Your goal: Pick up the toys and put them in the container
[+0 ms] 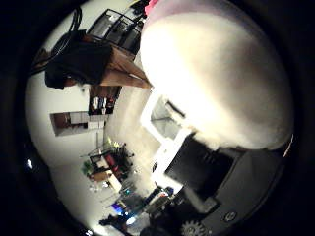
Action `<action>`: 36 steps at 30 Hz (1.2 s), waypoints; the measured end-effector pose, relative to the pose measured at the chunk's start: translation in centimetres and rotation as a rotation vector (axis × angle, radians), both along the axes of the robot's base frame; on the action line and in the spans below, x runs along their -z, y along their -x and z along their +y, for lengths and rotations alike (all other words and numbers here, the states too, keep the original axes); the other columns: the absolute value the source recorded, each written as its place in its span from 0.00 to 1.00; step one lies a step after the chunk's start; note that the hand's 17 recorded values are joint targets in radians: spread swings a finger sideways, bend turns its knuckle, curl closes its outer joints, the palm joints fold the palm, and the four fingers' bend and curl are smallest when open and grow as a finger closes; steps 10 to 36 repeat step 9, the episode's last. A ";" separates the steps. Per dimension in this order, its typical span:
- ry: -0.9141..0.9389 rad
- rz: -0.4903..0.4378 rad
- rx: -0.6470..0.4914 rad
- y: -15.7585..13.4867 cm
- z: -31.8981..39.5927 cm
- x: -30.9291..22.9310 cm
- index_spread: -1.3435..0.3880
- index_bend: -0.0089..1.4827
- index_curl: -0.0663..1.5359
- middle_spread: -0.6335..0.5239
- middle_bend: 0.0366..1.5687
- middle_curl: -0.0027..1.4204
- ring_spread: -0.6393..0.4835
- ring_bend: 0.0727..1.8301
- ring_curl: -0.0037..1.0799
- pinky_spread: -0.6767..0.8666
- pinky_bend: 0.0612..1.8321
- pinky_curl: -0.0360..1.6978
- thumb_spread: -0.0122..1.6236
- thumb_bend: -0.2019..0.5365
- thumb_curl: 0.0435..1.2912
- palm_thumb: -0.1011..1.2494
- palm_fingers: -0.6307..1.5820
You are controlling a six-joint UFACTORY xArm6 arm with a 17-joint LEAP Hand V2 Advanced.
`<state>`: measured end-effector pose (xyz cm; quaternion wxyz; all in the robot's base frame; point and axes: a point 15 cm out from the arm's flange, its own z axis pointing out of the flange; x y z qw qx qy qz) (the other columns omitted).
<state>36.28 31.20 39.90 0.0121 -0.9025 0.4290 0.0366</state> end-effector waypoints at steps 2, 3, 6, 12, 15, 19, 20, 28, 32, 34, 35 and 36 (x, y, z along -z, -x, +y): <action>0.009 0.015 -0.012 -0.2 -0.1 0.7 0.49 0.10 0.44 0.35 0.26 0.39 0.45 0.43 0.36 0.41 0.56 0.27 0.54 0.14 0.20 0.19 0.30; 0.008 0.015 -0.015 -0.3 -0.2 0.7 0.49 0.11 0.42 0.38 0.25 0.37 0.50 0.40 0.33 0.46 0.56 0.26 0.53 0.16 0.20 0.16 0.28; -0.009 0.019 -0.033 -0.5 0.0 0.8 0.51 0.11 0.38 0.45 0.22 0.34 0.59 0.35 0.28 0.58 0.54 0.23 0.49 0.20 0.20 0.13 0.28; -0.012 0.025 -0.051 -0.4 0.1 0.9 0.52 0.11 0.35 0.48 0.20 0.32 0.63 0.34 0.26 0.64 0.54 0.22 0.48 0.21 0.21 0.12 0.28; -0.012 0.025 -0.051 -0.4 0.1 0.9 0.52 0.11 0.35 0.48 0.20 0.32 0.63 0.34 0.26 0.64 0.54 0.22 0.48 0.21 0.21 0.12 0.28; -0.012 0.025 -0.051 -0.4 0.1 0.9 0.52 0.11 0.35 0.48 0.20 0.32 0.63 0.34 0.26 0.64 0.54 0.22 0.48 0.21 0.21 0.12 0.28; -0.012 0.025 -0.051 -0.4 0.1 0.9 0.52 0.11 0.35 0.48 0.20 0.32 0.63 0.34 0.26 0.64 0.54 0.22 0.48 0.21 0.21 0.12 0.28; -0.012 0.025 -0.051 -0.4 0.1 0.9 0.52 0.11 0.35 0.48 0.20 0.32 0.63 0.34 0.26 0.64 0.54 0.22 0.48 0.21 0.21 0.12 0.28; -0.012 0.025 -0.051 -0.4 0.1 0.9 0.52 0.11 0.35 0.48 0.20 0.32 0.63 0.34 0.26 0.64 0.54 0.22 0.48 0.21 0.21 0.12 0.28; -0.012 0.025 -0.051 -0.4 0.1 0.9 0.52 0.11 0.35 0.48 0.20 0.32 0.63 0.34 0.26 0.64 0.54 0.22 0.48 0.21 0.21 0.12 0.28; -0.012 0.025 -0.051 -0.4 0.1 0.9 0.52 0.11 0.35 0.48 0.20 0.32 0.63 0.34 0.26 0.64 0.54 0.22 0.48 0.21 0.21 0.12 0.28; -0.012 0.025 -0.051 -0.4 0.1 0.9 0.52 0.11 0.35 0.48 0.20 0.32 0.63 0.34 0.26 0.64 0.54 0.22 0.48 0.21 0.21 0.12 0.28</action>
